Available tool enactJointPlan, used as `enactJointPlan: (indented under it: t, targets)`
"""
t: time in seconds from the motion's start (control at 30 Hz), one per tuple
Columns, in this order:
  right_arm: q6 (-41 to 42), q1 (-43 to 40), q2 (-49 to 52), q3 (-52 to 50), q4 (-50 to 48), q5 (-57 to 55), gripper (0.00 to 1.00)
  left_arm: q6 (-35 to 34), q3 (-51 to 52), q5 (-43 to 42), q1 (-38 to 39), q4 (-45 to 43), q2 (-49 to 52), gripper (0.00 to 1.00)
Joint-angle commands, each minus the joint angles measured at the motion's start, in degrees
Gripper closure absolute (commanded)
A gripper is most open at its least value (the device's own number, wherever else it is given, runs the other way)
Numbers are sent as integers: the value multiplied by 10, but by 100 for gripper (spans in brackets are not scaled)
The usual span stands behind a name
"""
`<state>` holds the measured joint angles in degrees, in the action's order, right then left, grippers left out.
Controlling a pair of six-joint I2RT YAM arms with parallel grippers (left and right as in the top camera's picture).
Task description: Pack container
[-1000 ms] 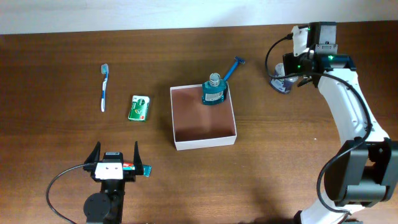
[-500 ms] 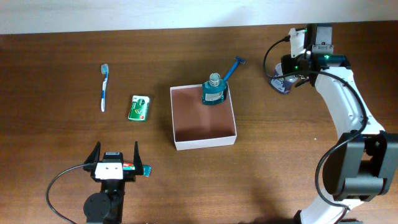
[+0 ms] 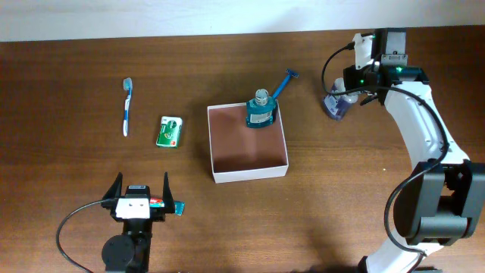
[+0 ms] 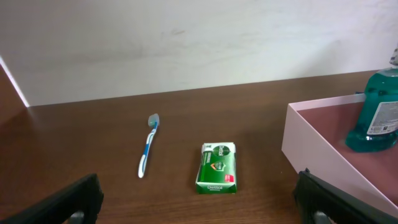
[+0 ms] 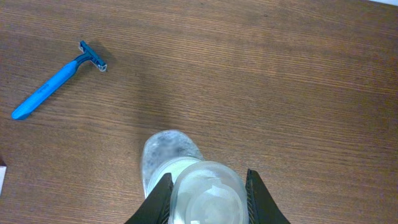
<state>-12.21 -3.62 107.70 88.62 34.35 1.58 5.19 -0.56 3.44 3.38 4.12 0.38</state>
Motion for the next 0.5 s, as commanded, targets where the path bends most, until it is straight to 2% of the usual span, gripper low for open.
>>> enactJointPlan:
  t: [0.0,0.47]
  targets:
    - [2,-2,-11,4,4,10,85,11,0,5,2,4,0,1]
    - [2,10,-97,32,49,17,85,11,0,5,2,4,0,1]
